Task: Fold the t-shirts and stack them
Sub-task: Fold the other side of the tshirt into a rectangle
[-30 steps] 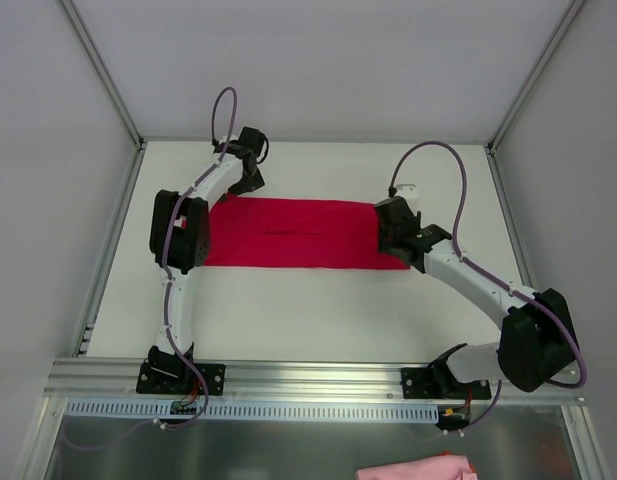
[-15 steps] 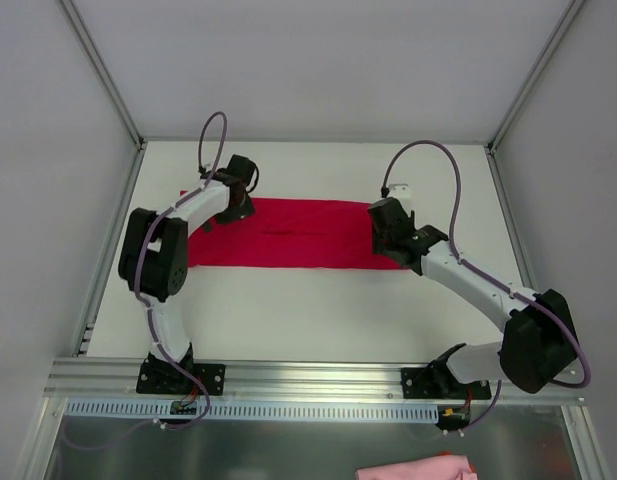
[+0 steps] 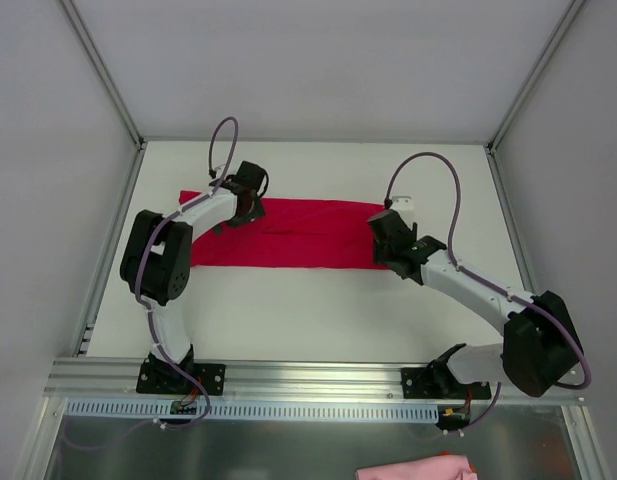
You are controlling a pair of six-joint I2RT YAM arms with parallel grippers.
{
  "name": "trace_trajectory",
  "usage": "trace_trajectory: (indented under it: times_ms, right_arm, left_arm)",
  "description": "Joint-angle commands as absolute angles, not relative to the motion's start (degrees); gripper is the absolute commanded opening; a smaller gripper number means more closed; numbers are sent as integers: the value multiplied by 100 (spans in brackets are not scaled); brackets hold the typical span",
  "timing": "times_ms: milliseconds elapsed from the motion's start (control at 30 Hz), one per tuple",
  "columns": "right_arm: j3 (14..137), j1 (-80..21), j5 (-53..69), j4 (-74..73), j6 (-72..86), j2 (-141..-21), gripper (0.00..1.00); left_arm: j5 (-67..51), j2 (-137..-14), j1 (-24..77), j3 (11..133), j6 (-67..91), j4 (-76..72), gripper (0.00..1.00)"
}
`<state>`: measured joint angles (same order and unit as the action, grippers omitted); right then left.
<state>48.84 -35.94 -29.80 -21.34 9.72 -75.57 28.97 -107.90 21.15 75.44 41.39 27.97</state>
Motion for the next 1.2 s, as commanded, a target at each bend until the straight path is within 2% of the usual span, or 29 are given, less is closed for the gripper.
trace_trajectory:
  times_ms: [0, 500, 967, 1167]
  right_arm:
    - [5027, -3639, -3278, -2092, 1257, -7865, 53]
    - [6337, -3068, -3120, -2101, 1160, -9430, 57]
    - [6468, -2742, -2751, -2003, 1134, -10125, 57]
    - [6232, -2725, -2672, -1952, 1239, -10020, 56]
  left_arm:
    - [3085, -10951, 2074, 8050, 4140, 2856, 99]
    - [3059, -11162, 1969, 8147, 3920, 2690, 99]
    - [3120, -11162, 1934, 8139, 3841, 2628, 99]
    - [3102, -11145, 1916, 8165, 3815, 2619, 99]
